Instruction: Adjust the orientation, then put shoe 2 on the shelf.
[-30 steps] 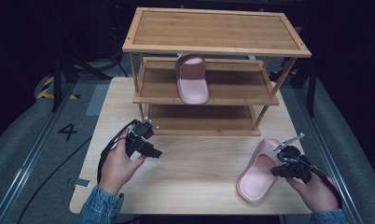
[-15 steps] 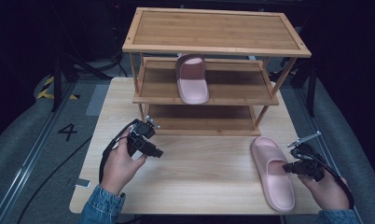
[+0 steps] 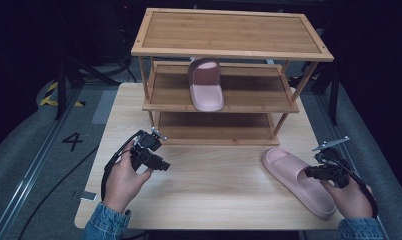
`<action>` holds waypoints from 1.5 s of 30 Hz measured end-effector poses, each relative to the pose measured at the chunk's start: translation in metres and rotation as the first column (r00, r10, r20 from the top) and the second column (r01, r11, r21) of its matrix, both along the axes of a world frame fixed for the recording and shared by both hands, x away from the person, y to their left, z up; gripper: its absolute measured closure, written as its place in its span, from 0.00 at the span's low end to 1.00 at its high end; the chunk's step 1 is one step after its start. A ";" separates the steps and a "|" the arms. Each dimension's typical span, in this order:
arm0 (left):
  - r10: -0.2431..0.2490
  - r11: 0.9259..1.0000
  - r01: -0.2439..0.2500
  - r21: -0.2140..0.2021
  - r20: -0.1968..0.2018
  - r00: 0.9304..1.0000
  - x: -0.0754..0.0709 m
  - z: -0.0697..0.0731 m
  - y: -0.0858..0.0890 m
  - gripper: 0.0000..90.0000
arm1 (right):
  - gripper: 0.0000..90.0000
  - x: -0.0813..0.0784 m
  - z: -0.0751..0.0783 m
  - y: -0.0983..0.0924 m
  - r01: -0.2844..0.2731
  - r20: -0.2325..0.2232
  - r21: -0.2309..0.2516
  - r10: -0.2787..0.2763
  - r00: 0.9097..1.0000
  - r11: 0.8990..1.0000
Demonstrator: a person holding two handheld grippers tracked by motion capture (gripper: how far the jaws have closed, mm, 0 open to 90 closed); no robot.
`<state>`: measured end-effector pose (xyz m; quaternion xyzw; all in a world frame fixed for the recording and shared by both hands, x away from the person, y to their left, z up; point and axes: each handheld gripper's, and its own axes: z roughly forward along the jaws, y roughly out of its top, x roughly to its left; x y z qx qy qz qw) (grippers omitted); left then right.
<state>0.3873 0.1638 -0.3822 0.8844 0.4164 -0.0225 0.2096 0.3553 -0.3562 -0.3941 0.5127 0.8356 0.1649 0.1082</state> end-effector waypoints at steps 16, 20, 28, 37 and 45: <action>-0.011 1.000 0.011 0.000 0.000 1.000 0.000 0.000 -0.003 0.64 | 0.58 -0.015 0.010 0.022 -0.106 -0.137 0.060 0.113 0.984 0.993; -0.014 1.000 0.014 0.000 -0.004 1.000 -0.001 0.000 -0.003 0.64 | 0.57 -0.011 0.003 0.028 -0.115 -0.140 0.040 0.119 0.983 0.993; -0.002 1.000 0.002 -0.003 -0.001 1.000 -0.004 -0.001 0.001 0.64 | 0.63 -0.003 -0.007 0.040 -0.138 -0.120 0.017 0.139 0.983 0.990; 0.000 1.000 0.001 0.005 -0.005 1.000 -0.006 -0.003 0.002 0.63 | 0.85 0.000 -0.013 0.046 -0.146 -0.102 -0.023 0.143 0.984 0.989; 0.002 1.000 -0.002 -0.001 -0.010 1.000 -0.004 -0.003 0.008 0.62 | 0.90 0.000 -0.012 0.051 -0.169 -0.107 -0.020 0.166 0.980 0.985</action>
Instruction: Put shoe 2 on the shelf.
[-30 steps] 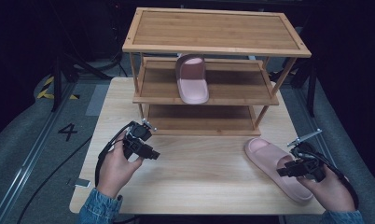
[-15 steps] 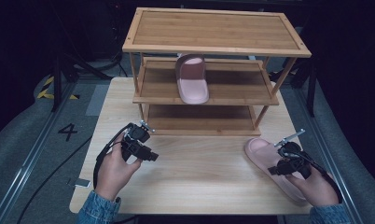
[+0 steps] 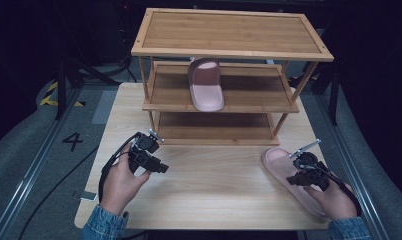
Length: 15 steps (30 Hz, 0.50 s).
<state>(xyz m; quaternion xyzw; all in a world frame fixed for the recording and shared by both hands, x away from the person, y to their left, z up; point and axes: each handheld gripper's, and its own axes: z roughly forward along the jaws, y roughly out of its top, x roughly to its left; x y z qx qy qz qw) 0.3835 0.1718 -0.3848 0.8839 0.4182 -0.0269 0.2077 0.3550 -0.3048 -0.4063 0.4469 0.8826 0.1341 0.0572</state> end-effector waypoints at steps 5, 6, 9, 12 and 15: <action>0.010 1.000 -0.010 0.004 -0.002 1.000 0.002 0.000 0.004 0.62 | 0.90 -0.001 0.009 0.005 -0.021 0.000 0.000 0.021 1.000 1.000; 0.010 1.000 -0.010 0.006 -0.005 1.000 0.002 0.000 0.004 0.61 | 0.90 -0.002 0.013 0.006 -0.021 0.002 0.004 0.021 1.000 1.000; -0.003 1.000 0.003 0.022 -0.011 1.000 0.003 0.001 0.004 0.61 | 0.90 -0.002 0.029 0.007 -0.023 -0.016 0.037 0.024 1.000 0.999; -0.007 1.000 0.007 0.027 -0.009 1.000 0.005 0.002 0.004 0.60 | 0.89 -0.002 0.045 0.010 -0.033 -0.023 0.034 0.034 0.999 0.999; -0.007 1.000 0.007 0.026 -0.010 1.000 0.007 0.003 0.004 0.59 | 0.89 -0.001 0.064 0.016 -0.052 -0.022 0.020 0.052 0.998 0.998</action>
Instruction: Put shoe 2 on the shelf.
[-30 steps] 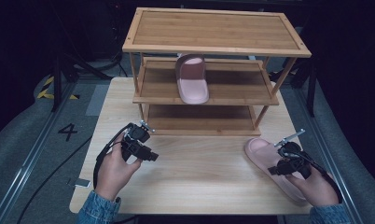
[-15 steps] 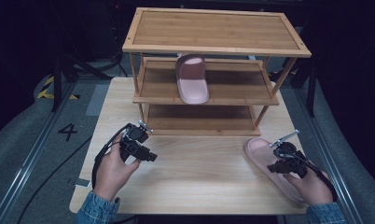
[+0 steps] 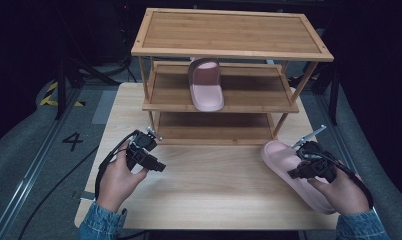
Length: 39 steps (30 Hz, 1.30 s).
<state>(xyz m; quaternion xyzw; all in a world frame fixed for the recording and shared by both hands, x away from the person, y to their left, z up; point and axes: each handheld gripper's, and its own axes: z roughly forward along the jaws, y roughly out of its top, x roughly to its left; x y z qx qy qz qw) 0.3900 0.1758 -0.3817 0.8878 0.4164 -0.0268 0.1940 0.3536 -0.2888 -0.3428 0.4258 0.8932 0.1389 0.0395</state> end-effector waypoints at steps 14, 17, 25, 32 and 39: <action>-0.001 1.000 0.001 -0.015 -0.007 1.000 0.005 0.002 0.004 0.59 | 0.89 0.009 0.053 0.022 -0.047 0.024 -0.012 0.047 0.999 0.999; 0.002 1.000 -0.002 -0.009 -0.008 1.000 0.005 0.002 0.005 0.58 | 0.89 0.011 0.069 0.028 -0.064 0.046 -0.017 0.065 0.997 0.998; 0.008 1.000 -0.008 -0.012 -0.014 1.000 0.004 0.001 0.007 0.58 | 0.89 0.019 0.103 0.042 -0.095 0.075 -0.015 0.096 0.993 0.995; 0.022 1.000 -0.023 -0.013 -0.015 1.000 0.000 0.000 0.011 0.58 | 0.89 0.029 0.122 0.057 -0.121 0.093 -0.028 0.123 0.988 0.992; 0.024 1.000 -0.024 0.005 -0.018 1.000 -0.008 -0.002 0.013 0.58 | 0.89 0.051 0.137 0.071 -0.118 0.120 -0.020 0.120 0.985 0.993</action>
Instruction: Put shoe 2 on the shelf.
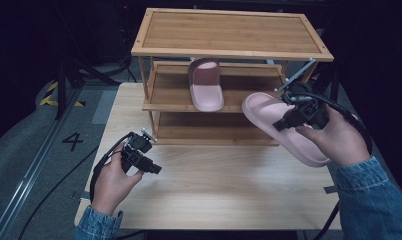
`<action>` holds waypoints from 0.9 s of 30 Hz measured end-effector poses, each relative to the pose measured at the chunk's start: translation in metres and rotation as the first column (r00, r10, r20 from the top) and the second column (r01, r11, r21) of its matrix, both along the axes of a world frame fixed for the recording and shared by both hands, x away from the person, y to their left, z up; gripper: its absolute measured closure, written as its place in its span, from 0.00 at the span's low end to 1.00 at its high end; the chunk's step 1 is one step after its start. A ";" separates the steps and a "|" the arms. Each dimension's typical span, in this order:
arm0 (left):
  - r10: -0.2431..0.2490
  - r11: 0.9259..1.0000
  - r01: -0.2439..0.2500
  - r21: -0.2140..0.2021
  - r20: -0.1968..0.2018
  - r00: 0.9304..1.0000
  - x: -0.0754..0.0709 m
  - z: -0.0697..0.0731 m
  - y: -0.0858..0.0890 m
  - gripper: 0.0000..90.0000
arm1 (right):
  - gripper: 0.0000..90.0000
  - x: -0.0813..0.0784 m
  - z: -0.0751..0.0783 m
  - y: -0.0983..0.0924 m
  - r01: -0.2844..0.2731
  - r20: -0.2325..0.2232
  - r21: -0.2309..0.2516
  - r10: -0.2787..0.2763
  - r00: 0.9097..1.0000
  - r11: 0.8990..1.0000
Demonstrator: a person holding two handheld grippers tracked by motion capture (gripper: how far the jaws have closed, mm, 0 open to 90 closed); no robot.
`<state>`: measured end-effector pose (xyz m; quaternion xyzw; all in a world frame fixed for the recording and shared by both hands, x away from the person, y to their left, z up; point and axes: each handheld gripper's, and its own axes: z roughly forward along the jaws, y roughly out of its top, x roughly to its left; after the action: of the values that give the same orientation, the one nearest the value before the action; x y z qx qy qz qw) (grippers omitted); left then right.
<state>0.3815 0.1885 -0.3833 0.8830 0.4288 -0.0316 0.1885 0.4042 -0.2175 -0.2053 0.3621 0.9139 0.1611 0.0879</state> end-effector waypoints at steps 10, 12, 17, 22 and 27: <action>0.026 1.000 -0.026 -0.002 -0.003 1.000 -0.008 -0.001 0.010 0.58 | 0.89 0.033 0.010 0.020 0.005 0.019 -0.014 -0.005 1.000 1.000; 0.030 1.000 -0.030 -0.006 -0.004 1.000 -0.009 -0.001 0.011 0.58 | 0.89 0.038 0.010 0.023 0.007 0.020 -0.015 -0.007 1.000 1.000; 0.046 0.999 -0.046 0.007 0.001 0.999 -0.012 -0.002 0.014 0.58 | 0.89 0.051 0.007 0.030 0.008 0.049 -0.046 -0.006 0.999 0.999; 0.063 0.998 -0.063 0.007 -0.003 0.998 -0.015 -0.004 0.019 0.58 | 0.89 0.059 0.004 0.035 0.003 0.087 -0.045 0.001 0.996 0.999; 0.068 0.998 -0.068 0.012 -0.004 0.998 -0.018 -0.005 0.022 0.57 | 0.89 0.060 -0.002 0.038 -0.024 0.128 -0.050 0.030 0.991 0.998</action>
<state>0.3634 0.2102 -0.3879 0.8689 0.4590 -0.0246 0.1834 0.4638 -0.1792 -0.2074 0.3364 0.9147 0.1631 0.1534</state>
